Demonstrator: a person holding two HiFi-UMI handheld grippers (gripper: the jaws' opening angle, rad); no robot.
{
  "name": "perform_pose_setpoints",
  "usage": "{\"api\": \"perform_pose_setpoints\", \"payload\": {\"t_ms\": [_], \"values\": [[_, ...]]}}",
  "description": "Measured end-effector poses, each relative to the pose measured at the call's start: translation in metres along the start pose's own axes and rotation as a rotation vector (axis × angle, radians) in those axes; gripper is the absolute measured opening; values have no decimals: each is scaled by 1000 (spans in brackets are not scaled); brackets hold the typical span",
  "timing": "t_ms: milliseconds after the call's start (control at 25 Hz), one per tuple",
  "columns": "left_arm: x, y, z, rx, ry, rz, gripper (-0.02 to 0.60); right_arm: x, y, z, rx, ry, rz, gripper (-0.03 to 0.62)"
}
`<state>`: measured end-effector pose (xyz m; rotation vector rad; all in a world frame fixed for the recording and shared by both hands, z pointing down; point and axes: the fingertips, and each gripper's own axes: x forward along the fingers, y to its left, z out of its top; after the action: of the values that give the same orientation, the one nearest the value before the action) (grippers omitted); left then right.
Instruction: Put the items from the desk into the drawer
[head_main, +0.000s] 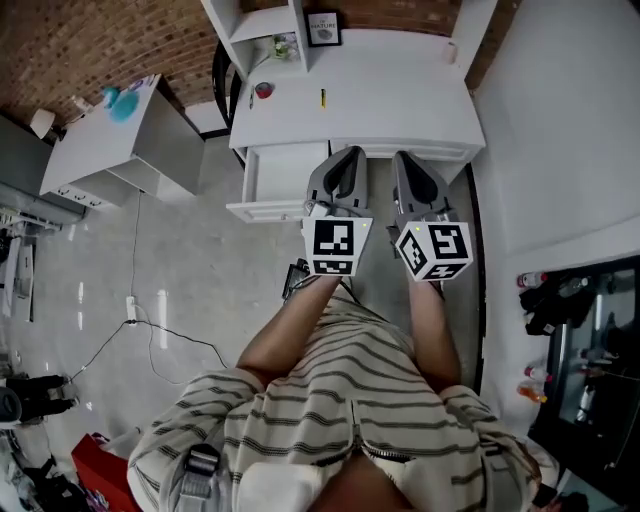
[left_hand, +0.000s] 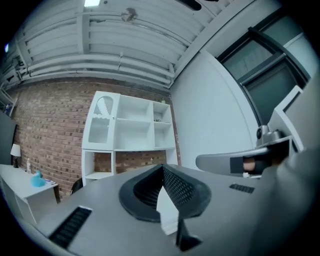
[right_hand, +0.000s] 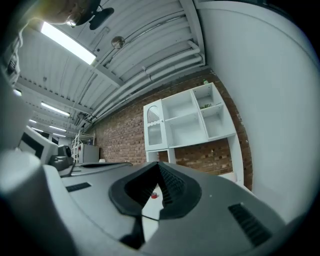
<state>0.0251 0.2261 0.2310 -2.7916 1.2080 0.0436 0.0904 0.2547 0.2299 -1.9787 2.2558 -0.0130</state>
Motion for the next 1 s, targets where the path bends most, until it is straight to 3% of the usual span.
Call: {"api": "perform_pose_setpoints", "payload": {"t_ms": [200, 400, 720, 1000], "values": [[87, 54, -9, -18, 32, -12, 6, 91, -36, -2, 9, 20, -21, 12], [130, 84, -14, -14, 58, -13, 6, 148, -53, -8, 32, 40, -19, 11], [193, 101, -33, -9, 93, -22, 6, 210, -82, -20, 29, 76, 11, 11], [265, 97, -53, -15, 134, 22, 6, 260, -145, -33, 25, 99, 22, 11]]}}
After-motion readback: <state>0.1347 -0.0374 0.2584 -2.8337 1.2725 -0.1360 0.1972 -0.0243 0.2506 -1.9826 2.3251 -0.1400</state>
